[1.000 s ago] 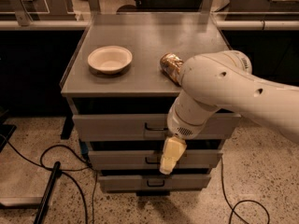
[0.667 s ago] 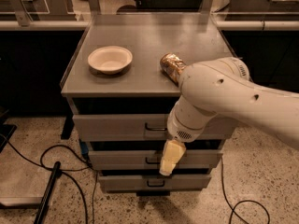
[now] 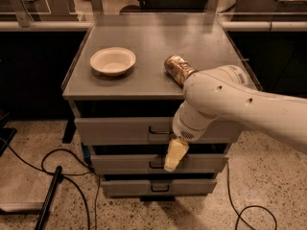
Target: Open top drawer
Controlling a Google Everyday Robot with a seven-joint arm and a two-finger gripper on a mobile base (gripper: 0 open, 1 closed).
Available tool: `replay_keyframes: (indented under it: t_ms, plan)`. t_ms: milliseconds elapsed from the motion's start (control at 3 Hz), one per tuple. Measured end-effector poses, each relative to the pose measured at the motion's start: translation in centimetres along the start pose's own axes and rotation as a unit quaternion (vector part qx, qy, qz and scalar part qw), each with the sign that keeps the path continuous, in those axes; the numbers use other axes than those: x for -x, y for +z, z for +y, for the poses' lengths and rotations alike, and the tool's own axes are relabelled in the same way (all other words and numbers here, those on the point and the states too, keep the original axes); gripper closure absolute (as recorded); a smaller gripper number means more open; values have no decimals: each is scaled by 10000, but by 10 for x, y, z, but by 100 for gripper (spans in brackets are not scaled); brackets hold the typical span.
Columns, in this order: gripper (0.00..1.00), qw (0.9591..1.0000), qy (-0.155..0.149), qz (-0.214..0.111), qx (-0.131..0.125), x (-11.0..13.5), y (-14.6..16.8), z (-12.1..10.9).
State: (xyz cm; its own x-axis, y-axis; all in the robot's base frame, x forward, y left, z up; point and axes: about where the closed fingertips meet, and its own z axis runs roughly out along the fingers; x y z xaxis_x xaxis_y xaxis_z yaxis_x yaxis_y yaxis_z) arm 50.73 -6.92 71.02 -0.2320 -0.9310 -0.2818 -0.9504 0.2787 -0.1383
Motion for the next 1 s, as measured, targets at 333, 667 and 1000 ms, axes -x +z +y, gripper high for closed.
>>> replay_keyframes:
  t_ms: [333,667,1000]
  plan:
    - [0,10000,5,2,-17,-3,16,-12]
    - [0,10000,-35,43,3,-5,31,-23]
    - [0,9999,-100,58,33,-3,47,-33]
